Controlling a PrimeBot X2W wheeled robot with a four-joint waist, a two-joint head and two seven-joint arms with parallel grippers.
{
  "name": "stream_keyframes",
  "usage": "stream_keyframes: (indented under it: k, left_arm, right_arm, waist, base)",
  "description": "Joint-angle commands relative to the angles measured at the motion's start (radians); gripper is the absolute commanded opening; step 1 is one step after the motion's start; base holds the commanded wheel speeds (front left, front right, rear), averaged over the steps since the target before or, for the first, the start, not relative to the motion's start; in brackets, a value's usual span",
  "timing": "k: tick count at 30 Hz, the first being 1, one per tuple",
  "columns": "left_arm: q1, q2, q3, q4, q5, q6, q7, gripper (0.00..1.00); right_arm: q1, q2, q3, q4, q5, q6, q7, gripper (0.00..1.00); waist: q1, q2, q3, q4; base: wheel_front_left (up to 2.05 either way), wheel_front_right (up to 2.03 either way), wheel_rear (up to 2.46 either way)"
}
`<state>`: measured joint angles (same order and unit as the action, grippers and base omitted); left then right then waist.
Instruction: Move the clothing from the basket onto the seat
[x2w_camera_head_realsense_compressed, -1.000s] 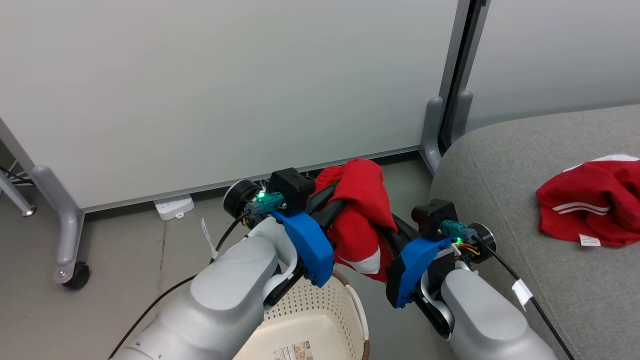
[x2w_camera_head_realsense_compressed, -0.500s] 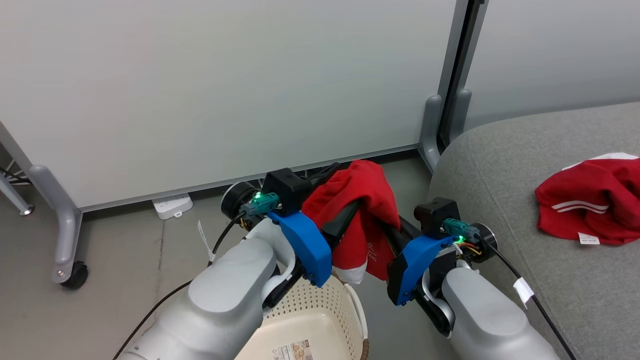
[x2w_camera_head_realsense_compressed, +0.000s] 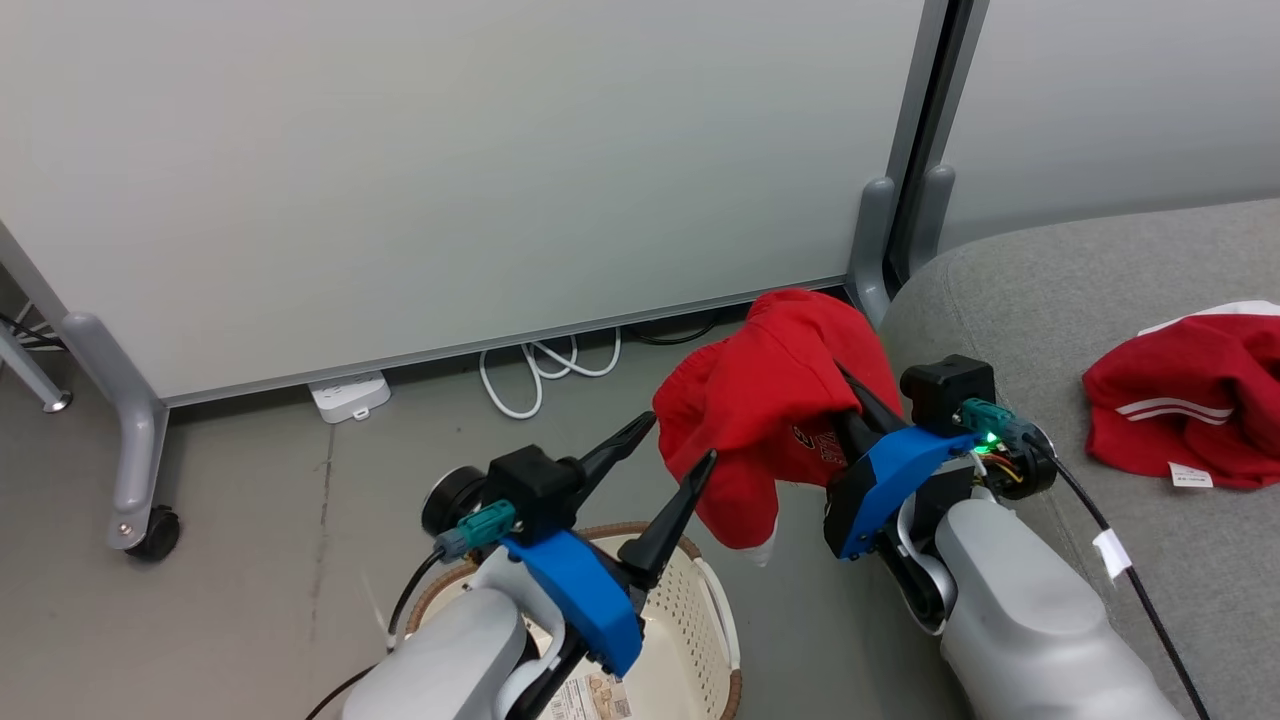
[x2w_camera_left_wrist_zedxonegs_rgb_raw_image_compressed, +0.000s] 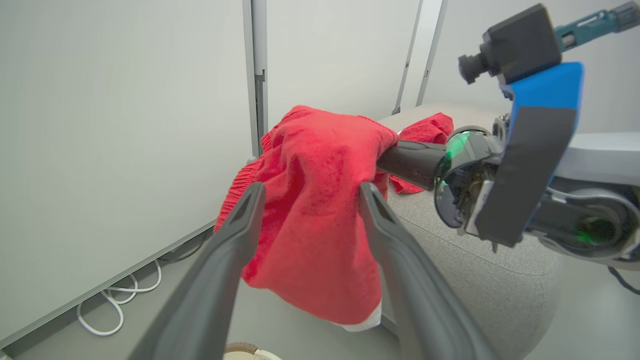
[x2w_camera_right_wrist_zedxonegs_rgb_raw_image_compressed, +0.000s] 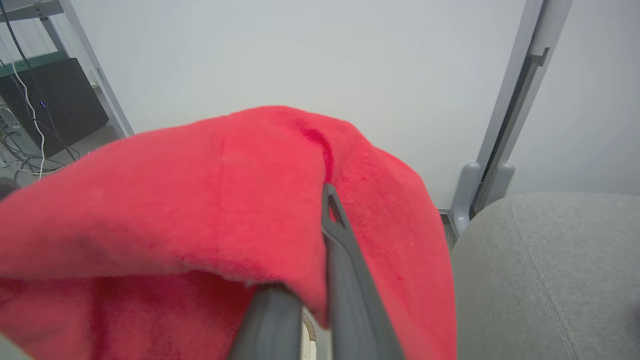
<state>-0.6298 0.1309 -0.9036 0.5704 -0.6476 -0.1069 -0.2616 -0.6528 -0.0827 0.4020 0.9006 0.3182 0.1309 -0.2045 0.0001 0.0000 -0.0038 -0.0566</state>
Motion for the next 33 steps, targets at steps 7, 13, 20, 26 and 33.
stream_keyframes:
  k: [7, 13, 20, 26, 33]
  left_arm:
    - [0.193, 0.03, 0.152, -0.156, 0.103, 0.034, -0.004, 1.0]
    - [0.324, 0.032, 0.261, -0.23, 0.185, 0.038, -0.004, 1.0]
    - [0.405, 0.018, 0.357, -0.246, 0.239, 0.024, -0.004, 1.0]
    - [0.418, 0.002, 0.401, -0.239, 0.275, 0.005, -0.004, 1.0]
    - [0.401, -0.007, 0.428, -0.23, 0.308, -0.01, -0.004, 1.0]
  right_arm:
    - [0.013, -0.026, -0.056, -0.001, -0.022, 0.0, -0.014, 0.0]
    - [0.038, -0.042, -0.083, -0.015, -0.037, 0.0, -0.005, 0.0]
    - [0.062, -0.048, -0.113, -0.038, -0.055, 0.0, 0.007, 0.0]
    - [0.078, -0.044, -0.13, -0.062, -0.07, 0.0, 0.02, 0.0]
    - [0.089, -0.042, -0.149, -0.089, -0.081, 0.0, 0.035, 0.0]
  waist:
    - [-0.0001, 0.0, 0.004, 0.009]
    - [-0.0001, 0.0, 0.004, 0.014]
    - [-0.0001, 0.0, 0.005, 0.015]
    - [-0.0001, 0.0, 0.009, 0.013]
    - [-0.0001, 0.0, 0.012, 0.0]
  base:
    - [0.0, 0.0, 0.0]
    - [0.0, 0.0, 0.0]
    - [0.0, 0.0, 0.0]
    - [0.0, 0.0, 0.0]
    - [0.0, 0.0, 0.0]
